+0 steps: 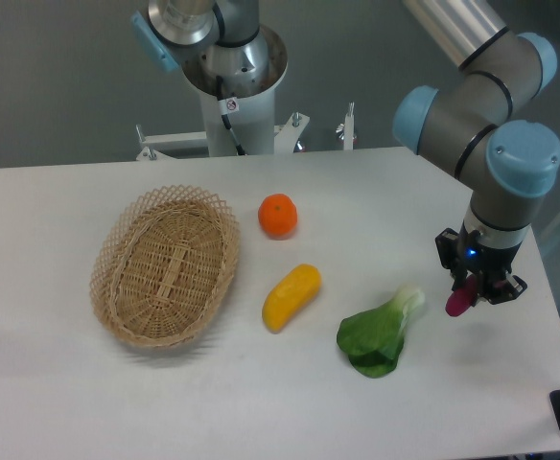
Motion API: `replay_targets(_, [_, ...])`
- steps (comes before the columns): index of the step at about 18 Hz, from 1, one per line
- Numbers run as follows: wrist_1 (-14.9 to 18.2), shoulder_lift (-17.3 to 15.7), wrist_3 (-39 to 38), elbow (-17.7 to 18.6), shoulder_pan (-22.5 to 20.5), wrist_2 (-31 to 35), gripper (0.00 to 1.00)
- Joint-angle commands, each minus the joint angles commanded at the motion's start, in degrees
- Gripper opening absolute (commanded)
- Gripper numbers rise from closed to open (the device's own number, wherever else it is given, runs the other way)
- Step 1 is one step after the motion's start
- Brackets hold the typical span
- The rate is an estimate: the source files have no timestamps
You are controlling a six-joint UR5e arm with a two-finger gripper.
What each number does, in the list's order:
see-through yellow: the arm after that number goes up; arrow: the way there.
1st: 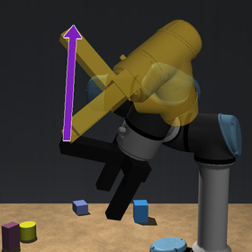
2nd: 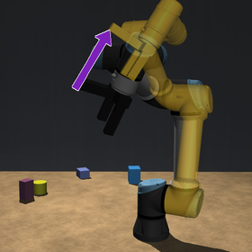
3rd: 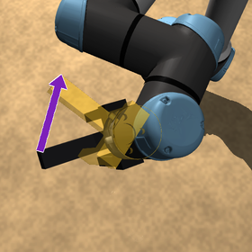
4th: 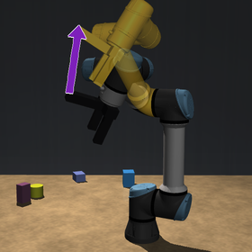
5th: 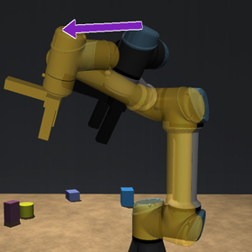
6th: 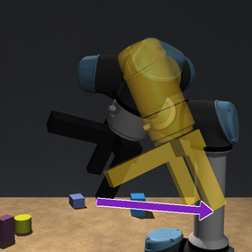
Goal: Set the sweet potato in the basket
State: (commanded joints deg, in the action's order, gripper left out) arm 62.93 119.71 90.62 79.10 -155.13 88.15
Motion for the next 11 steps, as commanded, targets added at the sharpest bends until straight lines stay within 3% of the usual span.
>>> replay_targets(6, [0.2, 0.0, -0.9, 0.2, 0.2, 0.0, 0.13])
replay_targets(11, [0.1, -1.0, -2.6, 2.4, 2.4, 0.0, 0.12])
